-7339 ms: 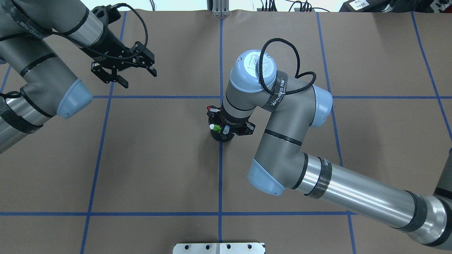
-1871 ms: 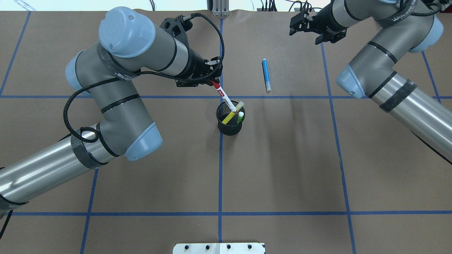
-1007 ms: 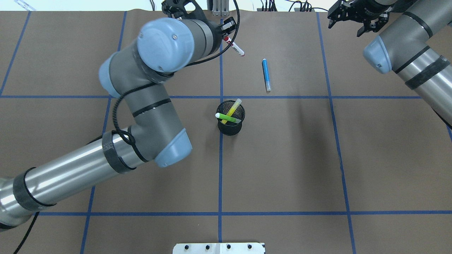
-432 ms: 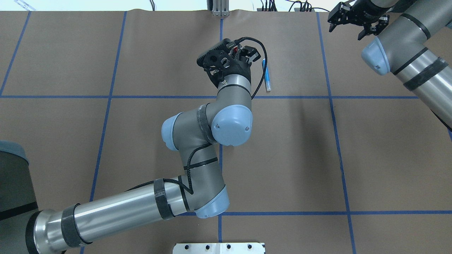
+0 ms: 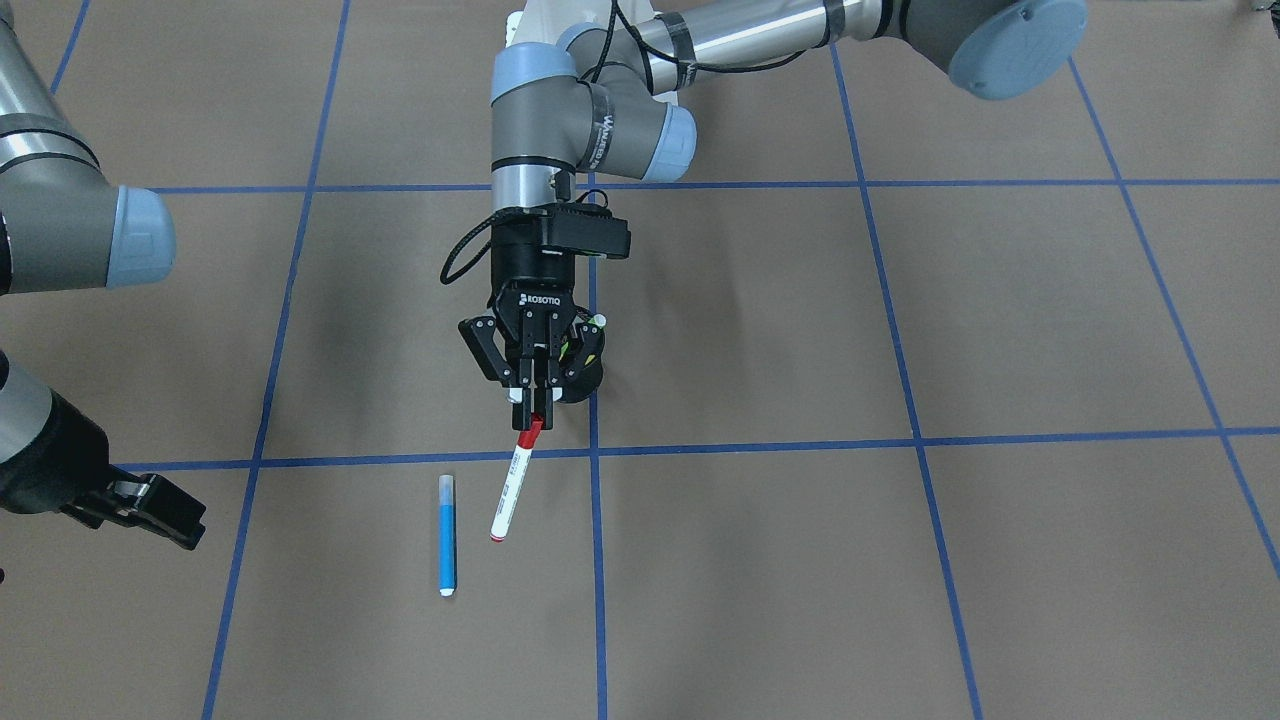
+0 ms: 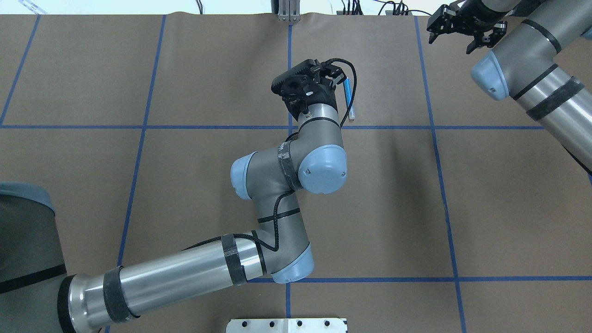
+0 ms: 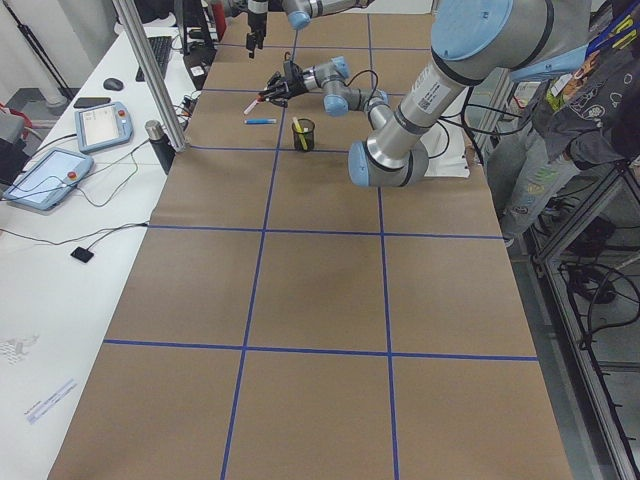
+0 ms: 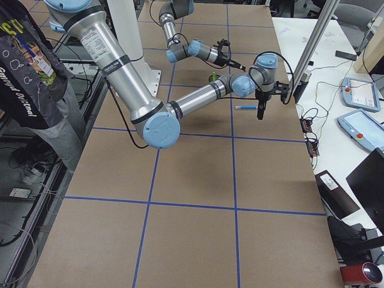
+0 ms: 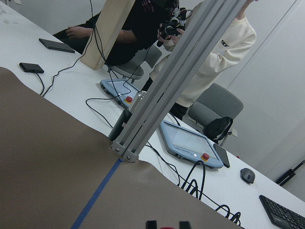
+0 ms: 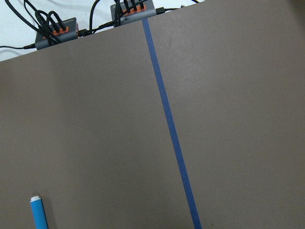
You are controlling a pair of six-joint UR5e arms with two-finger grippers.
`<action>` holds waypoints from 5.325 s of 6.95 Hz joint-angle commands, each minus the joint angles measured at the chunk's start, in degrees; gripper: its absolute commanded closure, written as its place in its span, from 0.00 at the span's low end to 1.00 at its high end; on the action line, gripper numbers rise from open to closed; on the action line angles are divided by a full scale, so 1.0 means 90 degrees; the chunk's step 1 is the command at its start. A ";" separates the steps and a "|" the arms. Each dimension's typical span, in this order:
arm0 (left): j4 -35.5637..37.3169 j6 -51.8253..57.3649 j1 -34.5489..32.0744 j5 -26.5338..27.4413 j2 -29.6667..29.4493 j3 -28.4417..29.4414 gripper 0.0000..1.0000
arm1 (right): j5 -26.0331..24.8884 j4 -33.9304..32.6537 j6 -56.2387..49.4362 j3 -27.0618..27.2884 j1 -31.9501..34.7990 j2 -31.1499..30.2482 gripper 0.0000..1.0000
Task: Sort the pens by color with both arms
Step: 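Carry the red-capped marker with the left gripper and lay it beside the blue marker, then retract the left arm while the right gripper moves over the pen cup, then lower the right gripper into the cup and grasp the green marker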
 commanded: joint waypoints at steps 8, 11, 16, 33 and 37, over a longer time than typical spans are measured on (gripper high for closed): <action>0.0049 0.1489 0.0006 0.0159 -0.0576 -0.0297 0.01 | -0.0013 0.0000 0.0089 -0.0004 -0.0070 0.0010 0.00; 0.0970 0.2115 -0.0597 -0.2528 0.0689 -0.2326 0.01 | 0.0045 -0.0039 0.0885 -0.0112 -0.0574 0.0611 0.00; 0.3574 0.3876 -0.3124 -0.8867 0.2663 -0.4268 0.01 | -0.1608 -0.0009 0.1093 0.1387 -0.2438 0.0783 0.03; 0.4238 1.0044 -0.5961 -1.0693 0.4699 -0.2598 0.02 | -0.0746 -0.1552 0.6281 0.0455 -0.3252 0.1836 0.25; 0.4414 1.0054 -0.6048 -1.0693 0.4679 -0.2715 0.02 | -0.0746 -0.1543 0.6280 0.0435 -0.3400 0.1758 0.47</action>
